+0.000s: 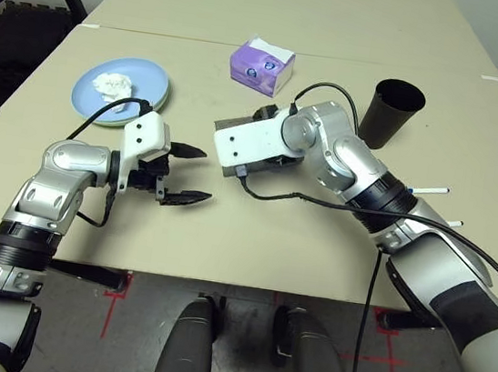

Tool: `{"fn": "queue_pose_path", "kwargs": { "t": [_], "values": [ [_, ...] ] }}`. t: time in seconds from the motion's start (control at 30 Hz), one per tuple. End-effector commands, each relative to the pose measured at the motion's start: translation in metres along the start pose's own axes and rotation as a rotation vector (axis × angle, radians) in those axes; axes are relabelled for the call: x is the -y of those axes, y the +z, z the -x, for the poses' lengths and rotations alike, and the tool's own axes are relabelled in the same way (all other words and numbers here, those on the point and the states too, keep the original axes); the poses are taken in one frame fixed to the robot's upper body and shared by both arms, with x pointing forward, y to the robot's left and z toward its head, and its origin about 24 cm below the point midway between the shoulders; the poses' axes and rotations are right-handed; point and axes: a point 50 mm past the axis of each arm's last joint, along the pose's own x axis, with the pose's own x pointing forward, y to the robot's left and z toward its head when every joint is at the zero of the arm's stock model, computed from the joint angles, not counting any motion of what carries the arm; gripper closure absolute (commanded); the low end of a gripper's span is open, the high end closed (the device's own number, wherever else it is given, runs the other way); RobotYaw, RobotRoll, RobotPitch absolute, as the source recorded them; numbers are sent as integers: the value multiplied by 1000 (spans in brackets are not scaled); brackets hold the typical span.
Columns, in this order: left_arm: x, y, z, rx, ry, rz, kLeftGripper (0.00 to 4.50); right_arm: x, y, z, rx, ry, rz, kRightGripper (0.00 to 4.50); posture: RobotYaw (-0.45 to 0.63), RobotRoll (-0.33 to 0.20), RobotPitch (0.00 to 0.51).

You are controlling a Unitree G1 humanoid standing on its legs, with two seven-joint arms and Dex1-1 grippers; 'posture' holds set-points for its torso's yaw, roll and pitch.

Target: Organize and tidy the items on the table.

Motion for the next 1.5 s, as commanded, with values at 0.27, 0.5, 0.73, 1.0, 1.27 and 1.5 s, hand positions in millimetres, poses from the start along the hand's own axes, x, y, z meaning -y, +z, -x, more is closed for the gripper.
{"fn": "queue_pose_path", "kwargs": {
  "t": [0.27,0.5,0.73,1.0,1.27,1.5],
  "values": [
    [-4,2,-2,-11,-9,-14,0,20,-3,33,89,69,-178,50,13,0,153],
    [-6,2,-1,-8,-7,-18,0,27,-15,63,249,102,-378,50,12,0,142],
    [-8,1,3,-7,6,-10,0,13,-40,65,592,10,-853,50,7,0,142],
    [-12,-1,10,-16,19,8,0,-18,-72,61,777,-188,-1146,50,-9,0,151],
    [-12,-3,13,-23,30,28,0,-53,-100,56,762,-335,-1151,50,-13,0,162],
    [-13,-6,14,-22,55,42,0,-80,-133,55,731,-447,-1068,50,-17,0,172]
  ]
}}
